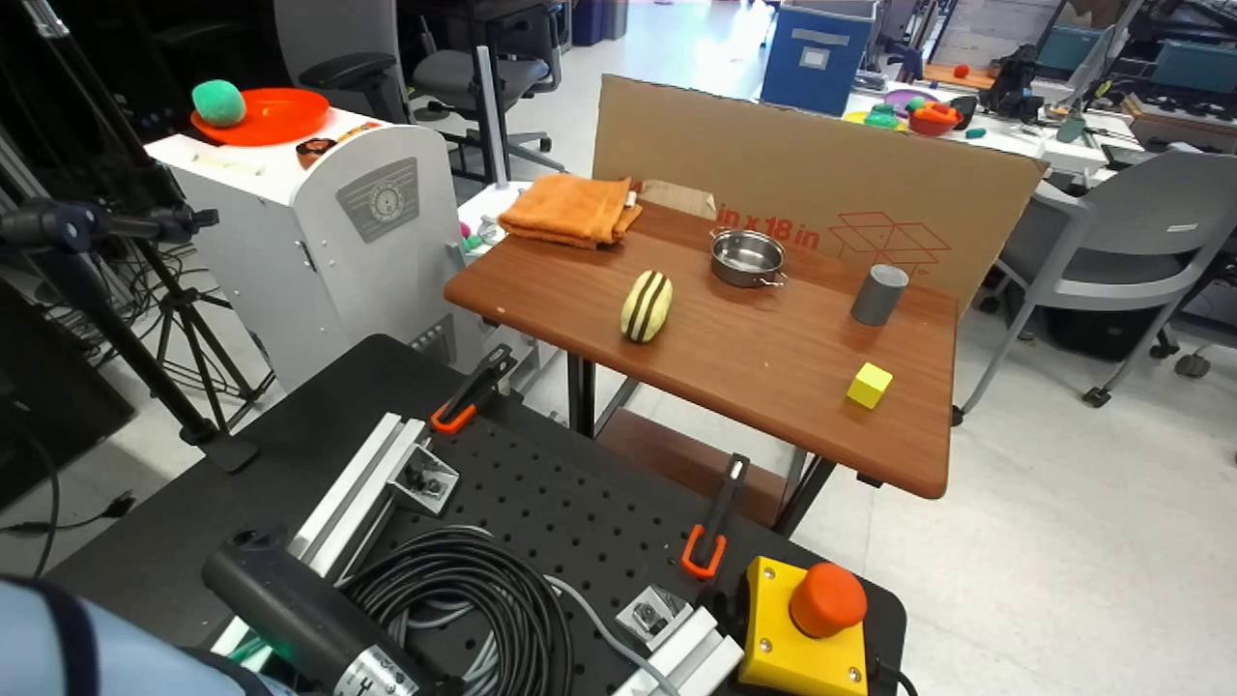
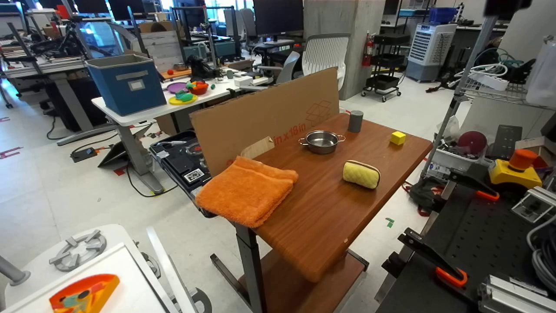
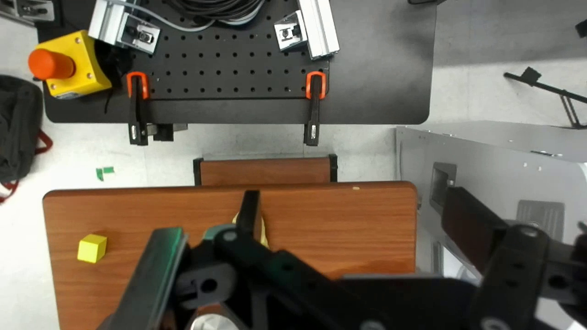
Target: Move the towel closer to you
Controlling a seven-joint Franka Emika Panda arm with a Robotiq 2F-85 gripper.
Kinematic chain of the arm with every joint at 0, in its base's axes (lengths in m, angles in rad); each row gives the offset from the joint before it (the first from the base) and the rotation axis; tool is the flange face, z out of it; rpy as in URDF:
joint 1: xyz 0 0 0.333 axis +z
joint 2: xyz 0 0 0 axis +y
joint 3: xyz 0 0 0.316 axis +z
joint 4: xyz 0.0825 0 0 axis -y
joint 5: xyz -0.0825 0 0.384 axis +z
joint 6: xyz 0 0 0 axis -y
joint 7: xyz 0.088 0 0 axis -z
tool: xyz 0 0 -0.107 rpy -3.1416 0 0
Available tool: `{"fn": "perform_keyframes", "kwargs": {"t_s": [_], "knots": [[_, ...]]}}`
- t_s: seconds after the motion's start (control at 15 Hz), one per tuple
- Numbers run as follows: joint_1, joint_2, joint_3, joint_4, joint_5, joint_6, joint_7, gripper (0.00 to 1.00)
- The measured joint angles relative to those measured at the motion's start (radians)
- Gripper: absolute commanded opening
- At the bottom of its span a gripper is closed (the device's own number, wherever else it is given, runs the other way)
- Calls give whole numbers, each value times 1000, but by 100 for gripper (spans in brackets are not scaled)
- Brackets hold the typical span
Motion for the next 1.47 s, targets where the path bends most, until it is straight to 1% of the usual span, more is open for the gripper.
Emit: {"fn": "perform_keyframes", "kwargs": {"t_s": [0.2,0.33,0.47,0.6,0.8,1.13,1.33,1.47], "knots": [[0,203,10,82,3,43,72,100],[4,337,15,158,-2,111,120,100],[12,471,15,256,-19,152,176,100],[25,600,10,368,-44,166,235,100],[69,779,-21,543,-98,179,317,100],[158,1028,-88,819,-116,221,425,100],[199,1139,-121,947,-130,239,451,100],[214,1200,-140,1009,-133,239,455,100]]}}
